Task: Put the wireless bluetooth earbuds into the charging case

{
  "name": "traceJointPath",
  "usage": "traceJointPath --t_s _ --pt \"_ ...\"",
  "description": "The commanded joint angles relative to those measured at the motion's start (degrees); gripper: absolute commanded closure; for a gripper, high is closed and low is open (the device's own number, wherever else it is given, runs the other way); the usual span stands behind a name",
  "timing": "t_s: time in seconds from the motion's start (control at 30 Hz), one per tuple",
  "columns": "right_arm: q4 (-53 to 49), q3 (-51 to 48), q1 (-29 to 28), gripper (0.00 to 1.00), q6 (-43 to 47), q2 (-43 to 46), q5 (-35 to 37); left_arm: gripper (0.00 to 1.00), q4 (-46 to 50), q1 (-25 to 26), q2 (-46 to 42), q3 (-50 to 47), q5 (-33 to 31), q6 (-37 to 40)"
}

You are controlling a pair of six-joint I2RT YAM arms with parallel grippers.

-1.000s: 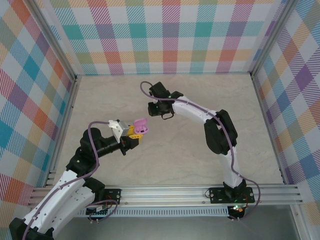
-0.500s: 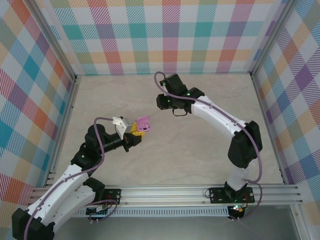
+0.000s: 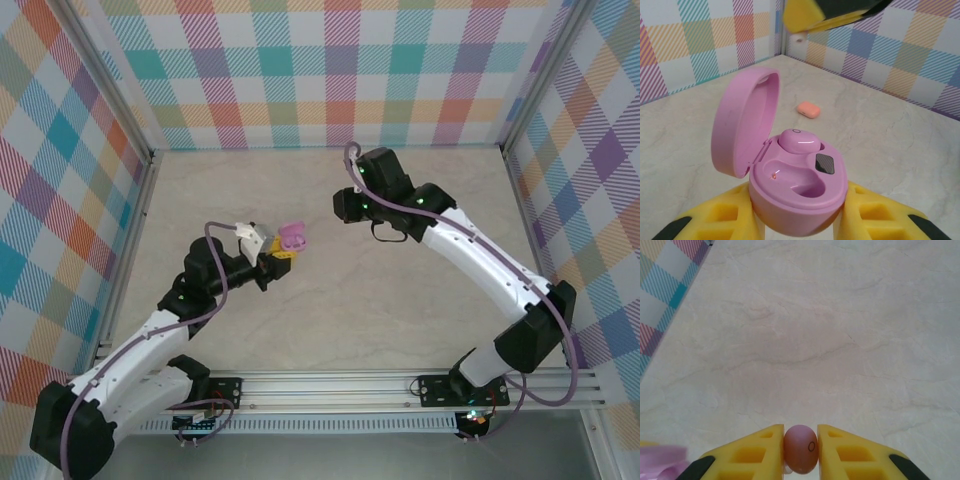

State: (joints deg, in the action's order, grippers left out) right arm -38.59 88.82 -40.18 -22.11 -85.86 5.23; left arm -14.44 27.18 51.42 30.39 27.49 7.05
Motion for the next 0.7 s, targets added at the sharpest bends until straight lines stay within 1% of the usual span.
traceJointPath --t_s 0.0,0.23,0.5,0.67 --pt "-1.14 0.16 -0.99 0.78 -1.38 2.49 -1.59 0.83 -5.57 -0.24 1.73 2.60 -0.58 -0.46" --pt "-0.07 1.20 -6.51 0.79 -0.39 2.94 2.27 0.83 -6.31 -0.23 4.75 4.97 0.42 -0.46" --pt "0.79 3.42 -11.92 0.79 -0.39 0.08 2.63 0.83 -6.13 -0.20 4.85 5.25 0.03 -0.79" --pt "1.62 4.48 -13.64 0.79 0.16 -1.97 2.20 0.83 -6.56 -0.11 4.61 4.86 0.24 -1.25"
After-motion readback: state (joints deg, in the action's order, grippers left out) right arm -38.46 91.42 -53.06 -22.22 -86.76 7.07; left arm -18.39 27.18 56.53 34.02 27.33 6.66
